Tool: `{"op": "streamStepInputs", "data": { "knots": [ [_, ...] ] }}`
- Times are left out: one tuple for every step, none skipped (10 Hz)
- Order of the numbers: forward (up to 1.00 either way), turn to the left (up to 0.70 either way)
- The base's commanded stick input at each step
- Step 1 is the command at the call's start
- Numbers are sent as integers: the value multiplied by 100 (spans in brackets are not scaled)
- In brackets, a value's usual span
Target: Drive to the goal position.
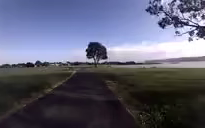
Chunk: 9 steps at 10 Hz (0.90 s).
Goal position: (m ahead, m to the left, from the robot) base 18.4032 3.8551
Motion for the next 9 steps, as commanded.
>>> {"op": "streamStepInputs", "data": {
  "knots": [
    [45, 0],
    [45, 0],
    [45, 0],
    [45, 27],
    [45, 27],
    [45, 27],
    [45, 27],
    [45, 27],
    [45, 27]
  ]
}}
